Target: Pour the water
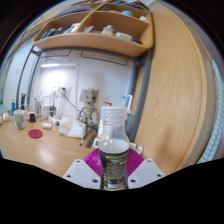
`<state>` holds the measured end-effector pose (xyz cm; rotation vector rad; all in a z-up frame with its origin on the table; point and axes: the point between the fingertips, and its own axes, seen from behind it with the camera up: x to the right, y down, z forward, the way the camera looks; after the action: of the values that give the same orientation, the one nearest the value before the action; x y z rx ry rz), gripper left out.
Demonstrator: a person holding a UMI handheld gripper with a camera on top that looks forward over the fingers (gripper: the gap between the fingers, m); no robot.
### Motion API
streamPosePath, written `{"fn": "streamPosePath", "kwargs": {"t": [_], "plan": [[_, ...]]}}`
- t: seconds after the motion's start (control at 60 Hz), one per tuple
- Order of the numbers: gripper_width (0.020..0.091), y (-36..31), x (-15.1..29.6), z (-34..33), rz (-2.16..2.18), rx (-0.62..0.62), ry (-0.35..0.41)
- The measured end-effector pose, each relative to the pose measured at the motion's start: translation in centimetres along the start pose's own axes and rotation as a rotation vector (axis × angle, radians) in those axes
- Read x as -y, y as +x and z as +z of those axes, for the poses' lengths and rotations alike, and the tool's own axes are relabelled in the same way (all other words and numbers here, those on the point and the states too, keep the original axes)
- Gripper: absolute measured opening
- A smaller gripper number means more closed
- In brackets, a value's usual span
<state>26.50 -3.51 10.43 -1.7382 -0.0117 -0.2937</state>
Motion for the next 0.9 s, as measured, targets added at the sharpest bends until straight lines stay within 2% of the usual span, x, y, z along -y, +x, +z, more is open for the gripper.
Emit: {"fn": "streamPosePath", "kwargs": {"t": [0.267,0.45,0.6,0.783,0.9], "plan": [[0.0266,-15.7,5.8,4.7,-0.655,0.11,0.047],[0.0267,-26.0,10.4,8.2,-1.1,0.133,0.171],[0.0265,-32.5,13.8,9.5,-1.409,0.087,0.29],[0.0265,-38.2,16.4,10.3,-1.746,0.036,0.415],[0.0264,-40.3,17.1,10.3,-1.922,-0.013,0.465]]}}
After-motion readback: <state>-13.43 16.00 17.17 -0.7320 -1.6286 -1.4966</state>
